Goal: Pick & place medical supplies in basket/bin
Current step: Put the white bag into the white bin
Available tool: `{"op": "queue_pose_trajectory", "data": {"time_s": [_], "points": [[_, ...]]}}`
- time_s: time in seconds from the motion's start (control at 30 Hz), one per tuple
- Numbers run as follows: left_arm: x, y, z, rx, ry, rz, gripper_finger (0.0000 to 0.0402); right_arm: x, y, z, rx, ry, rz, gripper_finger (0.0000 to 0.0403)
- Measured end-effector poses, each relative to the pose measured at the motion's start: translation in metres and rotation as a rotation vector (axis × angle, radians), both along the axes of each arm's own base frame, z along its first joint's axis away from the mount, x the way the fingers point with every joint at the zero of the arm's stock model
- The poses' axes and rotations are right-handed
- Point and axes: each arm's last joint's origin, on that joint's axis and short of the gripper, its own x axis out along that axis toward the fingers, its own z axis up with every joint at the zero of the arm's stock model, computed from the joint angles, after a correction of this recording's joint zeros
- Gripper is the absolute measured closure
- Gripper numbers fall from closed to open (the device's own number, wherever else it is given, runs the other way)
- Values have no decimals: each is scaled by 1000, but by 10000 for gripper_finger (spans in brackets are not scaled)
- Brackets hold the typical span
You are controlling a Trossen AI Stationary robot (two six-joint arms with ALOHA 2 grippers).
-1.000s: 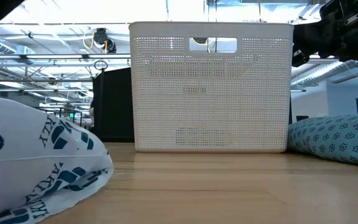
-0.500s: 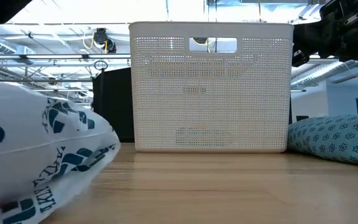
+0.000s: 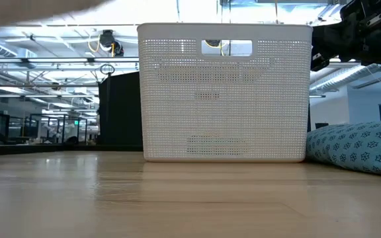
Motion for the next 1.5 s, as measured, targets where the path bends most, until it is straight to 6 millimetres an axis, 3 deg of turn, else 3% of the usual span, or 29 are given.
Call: {"op": "queue_pose_trajectory", "data": {"time_s": [0.17, 0.37, 0.47, 0.6, 0.73, 0.9, 1.03, 1.3, 1.5], "points": [[-26, 31, 51, 63, -134, 80, 399, 0, 0, 0, -2, -1, 1, 403], [-53, 65, 83, 170, -224, 163, 400, 0, 1, 0, 1, 2, 22, 403], [-66, 82, 85, 181, -224, 196, 400, 0, 2, 0, -4, 4, 60, 403], [-89, 109, 74, 170, -248, 274, 400, 0, 2, 0, -6, 3, 80, 403], [-109, 138, 40, 112, -299, 377, 400, 0, 2, 0, -12, 1, 78, 403], [-121, 160, -3, 15, -418, 427, 401, -1, 2, 1, -45, -15, 71, 403], [-123, 173, -25, 8, -486, 451, 401, -1, 2, 2, -62, -25, 67, 403], [-119, 194, -49, 48, -497, 520, 401, -1, 2, 1, -136, -31, 52, 403], [-117, 198, -54, 70, -493, 528, 400, 0, 2, 1, -236, -39, 31, 403]]}}
